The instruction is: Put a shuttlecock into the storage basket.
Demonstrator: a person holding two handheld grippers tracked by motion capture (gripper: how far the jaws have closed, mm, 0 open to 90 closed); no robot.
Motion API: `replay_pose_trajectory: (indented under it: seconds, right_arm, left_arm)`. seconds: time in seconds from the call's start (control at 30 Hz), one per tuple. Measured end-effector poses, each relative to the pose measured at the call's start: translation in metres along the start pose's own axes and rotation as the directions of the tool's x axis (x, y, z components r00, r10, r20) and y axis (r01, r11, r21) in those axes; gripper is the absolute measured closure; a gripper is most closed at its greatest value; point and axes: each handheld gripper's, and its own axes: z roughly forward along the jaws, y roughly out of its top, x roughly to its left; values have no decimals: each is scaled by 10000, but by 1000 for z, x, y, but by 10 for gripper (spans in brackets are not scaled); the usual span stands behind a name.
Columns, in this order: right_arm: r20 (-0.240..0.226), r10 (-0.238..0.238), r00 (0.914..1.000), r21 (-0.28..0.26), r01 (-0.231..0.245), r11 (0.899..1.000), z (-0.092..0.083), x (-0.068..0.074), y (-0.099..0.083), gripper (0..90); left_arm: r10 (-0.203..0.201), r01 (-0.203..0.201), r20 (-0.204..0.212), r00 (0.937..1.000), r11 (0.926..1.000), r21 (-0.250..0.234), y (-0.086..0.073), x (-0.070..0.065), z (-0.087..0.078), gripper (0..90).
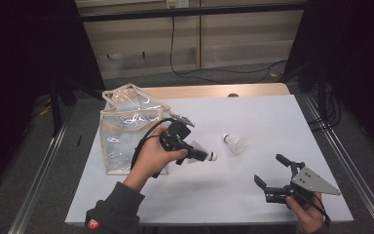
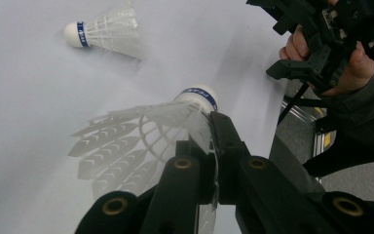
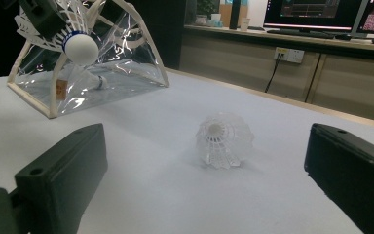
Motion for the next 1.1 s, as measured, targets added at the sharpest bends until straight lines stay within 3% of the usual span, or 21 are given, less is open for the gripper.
replay_pose_trajectory:
  seconds: [0.5,1.1]
  right_arm:
    - [-2,-14,10000,3,14,10000,0,0,0,17]
    - [-20,-18,10000,-9,18,10000,0,-1,0,17]
  left_arm:
    - [-274,271,-109,9996,9994,-236,8,6,-19,893]
    - [-248,238,-409,9989,9994,-244,15,7,-31,892]
